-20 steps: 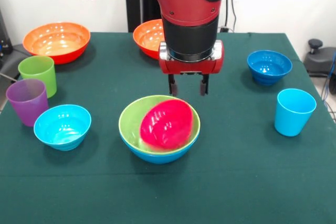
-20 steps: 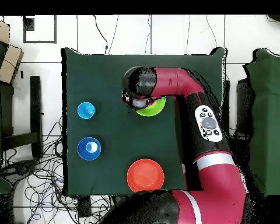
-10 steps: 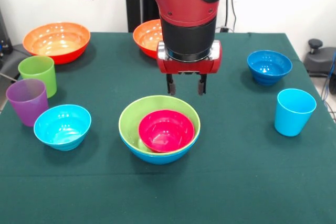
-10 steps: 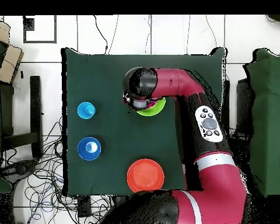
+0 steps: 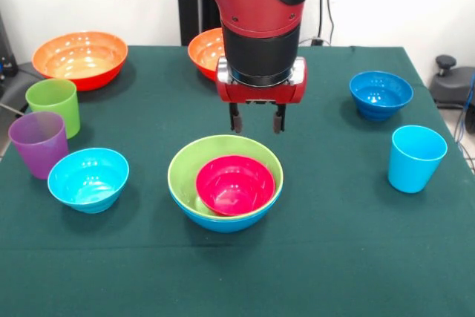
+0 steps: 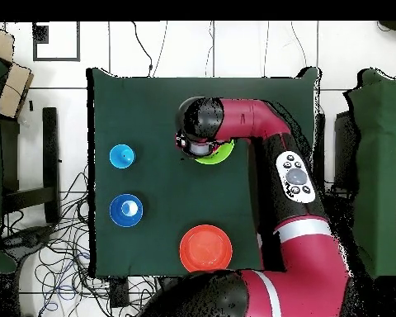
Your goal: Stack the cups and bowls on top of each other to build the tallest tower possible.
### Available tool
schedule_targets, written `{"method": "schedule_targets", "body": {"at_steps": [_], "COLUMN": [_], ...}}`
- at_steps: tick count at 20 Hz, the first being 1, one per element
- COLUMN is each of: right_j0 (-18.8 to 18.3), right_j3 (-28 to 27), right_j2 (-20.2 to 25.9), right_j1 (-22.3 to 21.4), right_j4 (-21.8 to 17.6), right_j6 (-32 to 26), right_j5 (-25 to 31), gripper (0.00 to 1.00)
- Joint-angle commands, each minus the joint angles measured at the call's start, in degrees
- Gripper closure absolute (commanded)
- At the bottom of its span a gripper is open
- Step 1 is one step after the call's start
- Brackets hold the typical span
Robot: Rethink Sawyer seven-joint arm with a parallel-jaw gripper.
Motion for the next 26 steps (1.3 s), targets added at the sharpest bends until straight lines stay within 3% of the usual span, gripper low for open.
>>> {"method": "schedule_targets", "body": {"at_steps": [1,7,11,19,26], "right_j0": [3.39,8.15,10.4,11.93,10.97], "right_j3": [4.19,11.9,15.06,16.1,18.85], "right_j2": [-2.1,-6.53,-8.5,-10.28,-8.85], "right_j1": [-1.24,-1.27,-1.36,-0.63,-5.02], "right_j4": [-0.83,-2.64,-1.51,0.02,3.28], "right_j6": [6.26,15.78,17.83,16.92,15.27], "right_j5": [-3.41,-16.12,-21.04,-23.88,-20.0], "gripper": [0.0,0.0,0.0,0.0,0.0]}}
